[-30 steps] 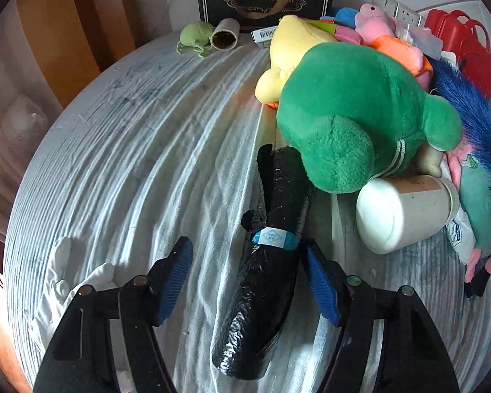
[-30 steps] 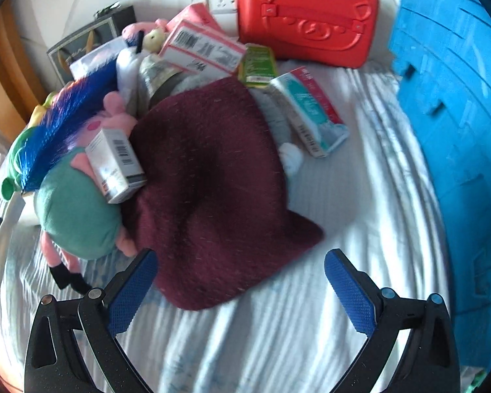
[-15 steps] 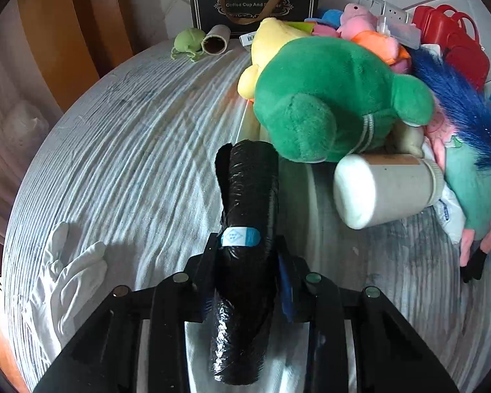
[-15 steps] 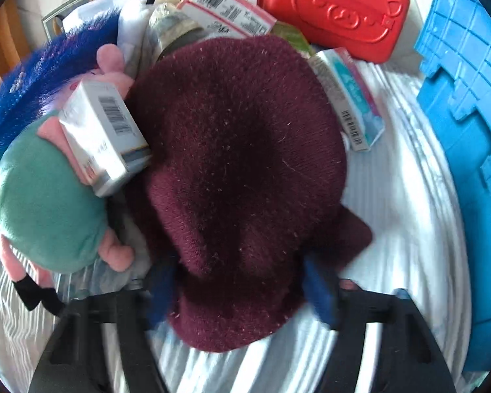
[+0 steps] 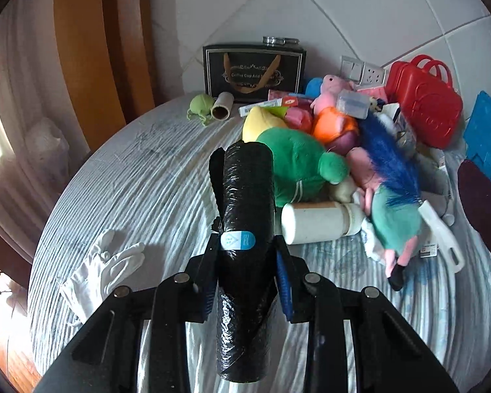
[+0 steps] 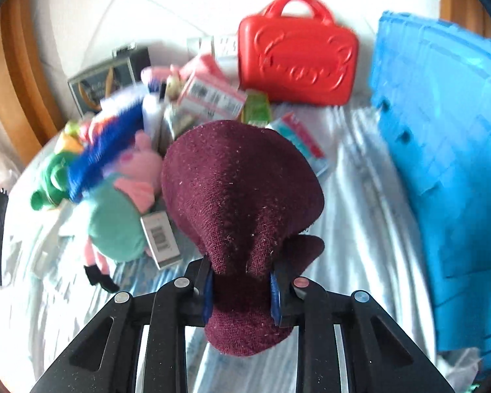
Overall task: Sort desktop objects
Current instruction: 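Grasp the black plastic-wrapped cylinder with the left gripper while the right grasps the maroon knit hat, then carry the black cylinder and maroon hat over the blue crate with both grippers, then open both grippers to drop the cylinder and hat into the crate, then move both grippers away from the crate back over the pile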
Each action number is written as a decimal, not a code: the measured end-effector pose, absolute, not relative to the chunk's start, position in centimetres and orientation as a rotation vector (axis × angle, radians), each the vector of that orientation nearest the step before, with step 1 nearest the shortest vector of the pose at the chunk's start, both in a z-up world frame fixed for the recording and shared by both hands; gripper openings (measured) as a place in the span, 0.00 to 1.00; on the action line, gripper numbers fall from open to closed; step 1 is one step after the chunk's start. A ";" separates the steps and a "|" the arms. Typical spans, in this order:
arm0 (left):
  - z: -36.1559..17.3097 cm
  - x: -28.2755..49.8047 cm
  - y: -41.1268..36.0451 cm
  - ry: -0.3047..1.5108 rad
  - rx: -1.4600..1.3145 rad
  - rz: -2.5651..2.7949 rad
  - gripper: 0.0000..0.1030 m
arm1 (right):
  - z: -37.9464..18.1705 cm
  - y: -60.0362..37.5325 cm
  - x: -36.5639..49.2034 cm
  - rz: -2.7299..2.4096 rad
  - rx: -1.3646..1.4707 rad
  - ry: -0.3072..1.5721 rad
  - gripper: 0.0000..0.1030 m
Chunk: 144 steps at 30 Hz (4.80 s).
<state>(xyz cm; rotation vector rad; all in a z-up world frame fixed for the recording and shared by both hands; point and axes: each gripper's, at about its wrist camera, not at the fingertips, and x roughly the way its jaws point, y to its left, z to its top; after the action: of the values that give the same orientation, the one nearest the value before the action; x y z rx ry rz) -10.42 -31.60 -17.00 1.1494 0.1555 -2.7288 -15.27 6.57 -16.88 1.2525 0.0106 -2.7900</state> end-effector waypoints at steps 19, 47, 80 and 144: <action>-8.7 -5.4 -24.7 0.061 0.929 -2.942 0.30 | -5.3 5.7 -4.7 -2.939 0.777 0.053 0.24; 2.7 -1.4 10.0 0.045 0.468 -3.352 0.30 | 5.0 31.4 3.5 -3.230 0.270 0.155 0.24; 3.0 -5.9 38.2 -0.129 0.801 -3.368 0.78 | 1.8 52.2 -1.4 -3.291 0.544 0.251 0.98; -3.5 0.6 -8.8 0.149 0.812 -2.940 0.87 | -1.2 12.5 -1.0 -2.914 0.644 0.328 1.00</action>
<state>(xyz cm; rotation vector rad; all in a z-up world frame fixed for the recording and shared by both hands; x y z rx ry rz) 0.60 -8.77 -3.55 0.8120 0.1490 -2.9405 -1.05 12.47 -1.22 0.6436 0.3276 -2.9142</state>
